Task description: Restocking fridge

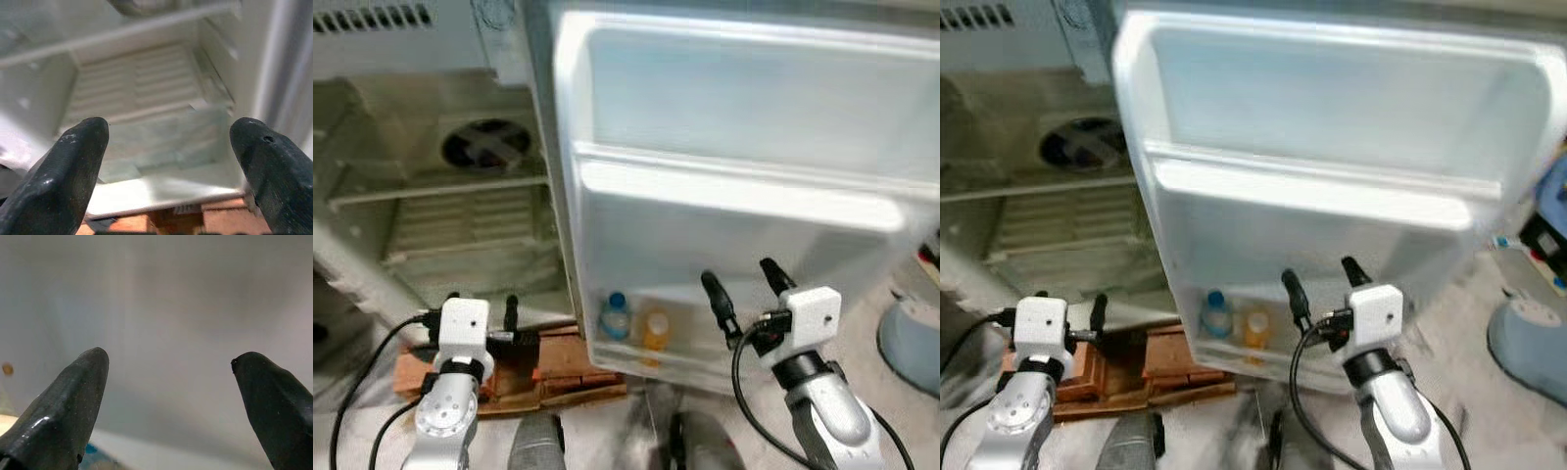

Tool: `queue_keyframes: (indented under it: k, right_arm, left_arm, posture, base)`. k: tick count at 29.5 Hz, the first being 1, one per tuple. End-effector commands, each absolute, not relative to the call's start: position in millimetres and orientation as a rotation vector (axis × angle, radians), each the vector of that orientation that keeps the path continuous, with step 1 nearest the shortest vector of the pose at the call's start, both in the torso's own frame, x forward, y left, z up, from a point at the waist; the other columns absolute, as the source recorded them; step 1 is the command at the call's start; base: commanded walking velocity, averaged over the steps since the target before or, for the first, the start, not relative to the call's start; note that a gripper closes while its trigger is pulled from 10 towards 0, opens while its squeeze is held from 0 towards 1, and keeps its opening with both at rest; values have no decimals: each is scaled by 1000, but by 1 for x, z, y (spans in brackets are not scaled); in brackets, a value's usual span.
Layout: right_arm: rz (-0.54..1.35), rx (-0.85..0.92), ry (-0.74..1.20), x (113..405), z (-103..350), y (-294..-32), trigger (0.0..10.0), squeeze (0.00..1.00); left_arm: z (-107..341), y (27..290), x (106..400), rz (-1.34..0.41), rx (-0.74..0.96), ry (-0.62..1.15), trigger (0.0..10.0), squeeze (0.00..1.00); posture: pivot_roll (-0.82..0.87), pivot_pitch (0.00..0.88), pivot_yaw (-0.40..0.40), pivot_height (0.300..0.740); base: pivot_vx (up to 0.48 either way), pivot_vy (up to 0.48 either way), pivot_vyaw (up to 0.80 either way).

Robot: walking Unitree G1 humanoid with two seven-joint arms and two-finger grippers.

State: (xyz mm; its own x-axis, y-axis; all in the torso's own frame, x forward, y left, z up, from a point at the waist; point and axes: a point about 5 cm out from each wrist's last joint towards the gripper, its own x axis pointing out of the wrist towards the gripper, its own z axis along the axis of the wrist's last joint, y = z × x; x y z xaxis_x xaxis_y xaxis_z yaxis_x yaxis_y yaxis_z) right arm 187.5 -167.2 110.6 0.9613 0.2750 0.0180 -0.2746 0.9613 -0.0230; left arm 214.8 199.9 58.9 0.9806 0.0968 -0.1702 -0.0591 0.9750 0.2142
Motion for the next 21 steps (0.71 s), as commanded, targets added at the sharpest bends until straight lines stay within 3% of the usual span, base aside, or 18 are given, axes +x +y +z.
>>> queue_keyframes:
  k: [1,10,17,21]
  right_arm:
    - [271,-39,-10,186,110,-171,10000,0]
    - [239,-66,133,194,85,-170,10000,0]
    - [259,8,112,198,87,-173,10000,0]
    - [270,13,110,200,88,-170,10000,0]
  left_arm:
    - [61,200,213,84,213,177,10000,0]
    - [61,194,219,45,221,177,10000,0]
    - [60,191,217,33,219,188,10000,0]
    - [60,191,217,26,221,189,10000,0]
  posture:
    - [52,0,-6,740]
    - [62,0,-5,740]
    - [63,0,-6,740]
    - [66,0,-7,740]
  base:
    - [0,0,0]
    - [0,0,0]
    - [0,0,0]
    - [-251,0,0]
